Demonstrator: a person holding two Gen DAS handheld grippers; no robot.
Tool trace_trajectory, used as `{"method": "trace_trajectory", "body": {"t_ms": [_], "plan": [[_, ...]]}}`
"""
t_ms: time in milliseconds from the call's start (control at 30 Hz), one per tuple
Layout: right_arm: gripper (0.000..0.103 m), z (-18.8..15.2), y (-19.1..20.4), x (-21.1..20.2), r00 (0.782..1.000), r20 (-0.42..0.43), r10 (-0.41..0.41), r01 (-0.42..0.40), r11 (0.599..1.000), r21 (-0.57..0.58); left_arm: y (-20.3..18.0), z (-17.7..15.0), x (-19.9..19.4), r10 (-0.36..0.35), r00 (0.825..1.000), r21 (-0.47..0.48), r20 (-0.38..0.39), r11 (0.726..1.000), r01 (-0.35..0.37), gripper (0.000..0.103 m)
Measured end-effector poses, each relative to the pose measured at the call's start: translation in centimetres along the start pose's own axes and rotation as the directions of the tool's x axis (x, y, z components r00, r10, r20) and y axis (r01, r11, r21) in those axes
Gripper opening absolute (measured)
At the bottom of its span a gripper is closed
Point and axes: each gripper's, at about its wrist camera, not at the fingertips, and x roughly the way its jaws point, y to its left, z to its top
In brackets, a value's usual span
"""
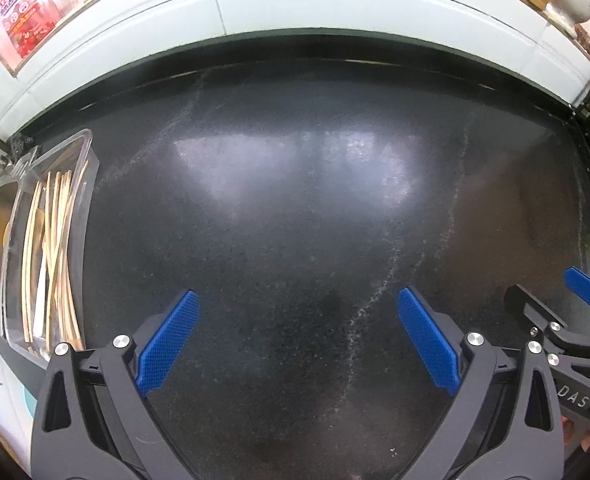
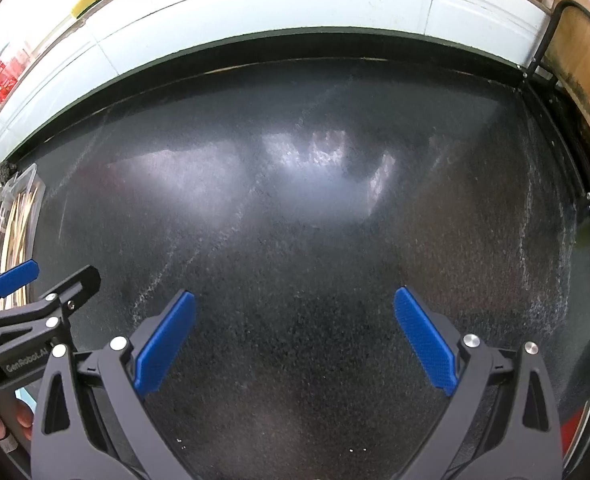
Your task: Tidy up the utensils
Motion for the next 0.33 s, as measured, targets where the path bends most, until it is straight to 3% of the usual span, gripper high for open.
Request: {"method": "trace_trajectory", "body": {"t_ms": [333], "plan": [[0.096, -0.69, -0.53, 0.06, 1.0, -0.002, -0.011, 0.011, 1.0, 0.022, 0.01, 0.18, 0.25, -0.039, 0.999, -0.025, -0.016, 0.999, 0.039, 0.097]]}}
